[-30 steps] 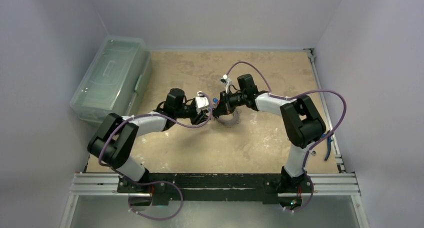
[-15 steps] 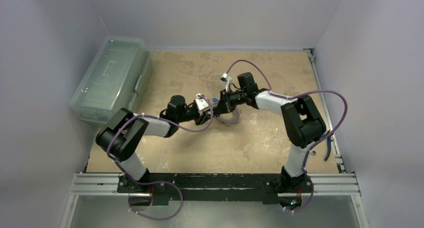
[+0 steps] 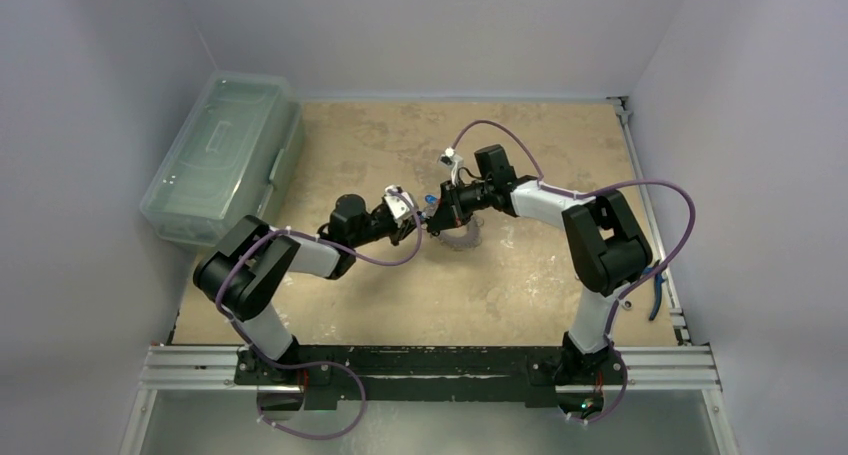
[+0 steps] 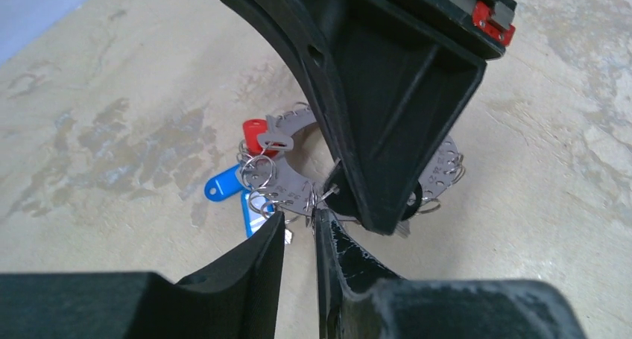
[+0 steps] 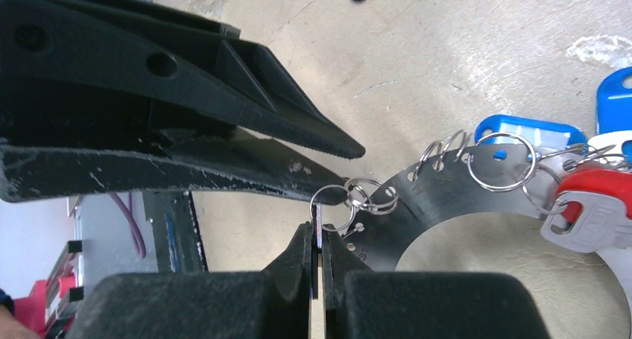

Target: Remove the keys from the keyring

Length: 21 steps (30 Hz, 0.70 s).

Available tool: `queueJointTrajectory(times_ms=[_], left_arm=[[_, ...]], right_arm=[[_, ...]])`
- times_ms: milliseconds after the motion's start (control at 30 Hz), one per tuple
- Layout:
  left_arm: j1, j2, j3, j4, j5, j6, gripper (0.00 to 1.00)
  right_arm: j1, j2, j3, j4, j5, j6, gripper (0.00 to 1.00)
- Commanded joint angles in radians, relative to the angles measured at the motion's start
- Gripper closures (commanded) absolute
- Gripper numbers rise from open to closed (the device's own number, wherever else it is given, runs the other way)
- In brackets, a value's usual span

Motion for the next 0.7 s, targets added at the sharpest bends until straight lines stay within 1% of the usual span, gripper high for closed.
queueJointTrajectory(times_ms=[0, 67, 133, 400, 500, 667], left_arm=[[0.001, -0.005, -0.014, 0.144, -0.034, -0.004, 0.81], [0.002, -0.005, -0.017, 0.147, -0.018, 0.003, 0.82], [0.000, -0.004, -0.014, 0.126, 0.021, 0.028, 0.81], [-0.001, -0.010, -0.005, 0.052, 0.152, 0.080, 0.66], [-0.002, -0.020, -0.008, 0.023, 0.178, 0.112, 0.64], [-0.001, -0.027, -0.007, -0.019, 0.210, 0.140, 0.64]], right_arm=[[0.009, -0.027, 0.016, -0.023, -0.066, -0.030, 1.00], [0.010, -0.025, 0.016, -0.023, -0.080, -0.031, 1.00], [0.011, -0.026, 0.019, -0.024, -0.085, -0.033, 1.00], [0.013, -0.038, 0.030, -0.040, -0.096, -0.055, 1.00], [0.010, -0.044, 0.041, -0.056, -0.087, -0.071, 1.00], [0.009, -0.063, 0.061, -0.089, -0.060, -0.101, 1.00]])
